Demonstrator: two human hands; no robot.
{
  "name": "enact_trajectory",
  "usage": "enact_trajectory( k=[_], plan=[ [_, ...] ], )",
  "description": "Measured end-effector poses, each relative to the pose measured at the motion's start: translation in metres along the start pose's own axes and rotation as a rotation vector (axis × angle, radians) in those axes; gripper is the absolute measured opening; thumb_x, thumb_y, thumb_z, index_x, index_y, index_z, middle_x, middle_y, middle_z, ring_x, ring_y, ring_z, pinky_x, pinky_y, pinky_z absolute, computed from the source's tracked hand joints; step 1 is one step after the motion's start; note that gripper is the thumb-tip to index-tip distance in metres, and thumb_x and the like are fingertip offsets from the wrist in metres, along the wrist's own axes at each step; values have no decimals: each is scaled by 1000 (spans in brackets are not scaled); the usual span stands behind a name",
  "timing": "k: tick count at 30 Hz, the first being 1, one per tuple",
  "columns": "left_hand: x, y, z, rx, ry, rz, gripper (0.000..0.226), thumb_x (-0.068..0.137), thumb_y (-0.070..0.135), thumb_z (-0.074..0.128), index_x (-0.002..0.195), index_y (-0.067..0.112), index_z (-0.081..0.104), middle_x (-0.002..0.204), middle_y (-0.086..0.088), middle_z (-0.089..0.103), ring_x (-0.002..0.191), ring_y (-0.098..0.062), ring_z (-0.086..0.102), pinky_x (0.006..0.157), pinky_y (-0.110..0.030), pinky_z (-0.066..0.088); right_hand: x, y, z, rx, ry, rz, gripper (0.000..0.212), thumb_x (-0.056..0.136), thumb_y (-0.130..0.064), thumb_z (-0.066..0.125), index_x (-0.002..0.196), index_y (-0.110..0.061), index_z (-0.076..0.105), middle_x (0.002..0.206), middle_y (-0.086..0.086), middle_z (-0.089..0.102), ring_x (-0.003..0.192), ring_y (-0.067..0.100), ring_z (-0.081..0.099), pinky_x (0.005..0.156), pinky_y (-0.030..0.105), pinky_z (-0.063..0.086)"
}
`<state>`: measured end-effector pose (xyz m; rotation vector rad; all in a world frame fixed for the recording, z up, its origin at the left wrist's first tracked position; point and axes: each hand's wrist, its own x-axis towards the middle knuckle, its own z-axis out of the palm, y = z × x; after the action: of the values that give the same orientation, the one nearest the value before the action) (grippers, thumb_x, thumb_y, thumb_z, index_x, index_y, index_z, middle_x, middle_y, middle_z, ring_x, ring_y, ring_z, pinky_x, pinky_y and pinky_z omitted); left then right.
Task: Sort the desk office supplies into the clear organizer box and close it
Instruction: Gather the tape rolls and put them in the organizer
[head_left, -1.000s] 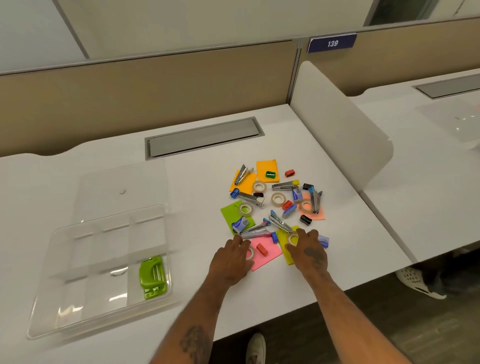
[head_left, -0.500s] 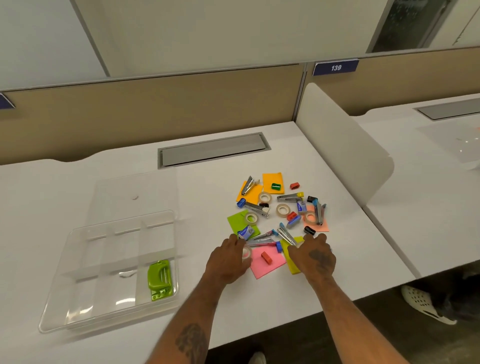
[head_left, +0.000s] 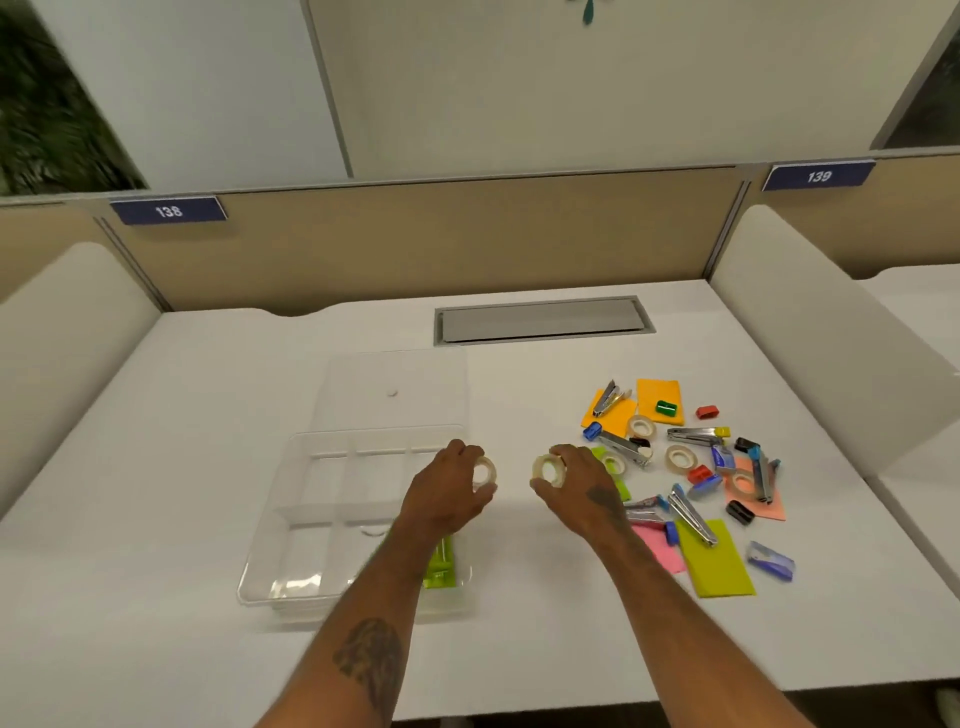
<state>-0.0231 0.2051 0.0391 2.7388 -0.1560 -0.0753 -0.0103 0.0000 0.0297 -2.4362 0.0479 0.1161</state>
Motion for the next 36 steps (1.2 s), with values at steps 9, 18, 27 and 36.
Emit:
enact_trajectory(
  k=[9,18,27,36],
  plan=[
    [-4,-76,-24,20,-35,-31,51,89,46,57,132,21,47,128,1,49,118,-19,51,87,-37,50,17,-77,59,64,-106,-132,50,74,-34,71,120,-23,55,119,1,56,107,20,58,90,35,49],
    [6,-100,-20,-16,-64,-4,55,89,50,57,134,21,47,129,1,52,119,-19,50,89,-35,49,25,-92,82,-37,-142,-162,55,78,-37,68,129,-25,50,126,-2,57,118,18,53,98,35,46],
    [18,-113,-20,-25,-72,43,73,84,62,58,143,24,39,149,2,36,135,-17,37,101,-36,45,35,-82,83,-87,-27,-175,58,86,-40,63,138,-21,46,143,0,44,131,17,44,106,33,40],
    [47,-66,-5,-28,-62,153,80,85,69,48,149,25,31,156,2,27,145,-17,20,112,-38,33,30,-17,35,-232,175,117,67,89,-62,46,145,-27,35,157,5,22,145,22,19,109,39,35]
  ],
)
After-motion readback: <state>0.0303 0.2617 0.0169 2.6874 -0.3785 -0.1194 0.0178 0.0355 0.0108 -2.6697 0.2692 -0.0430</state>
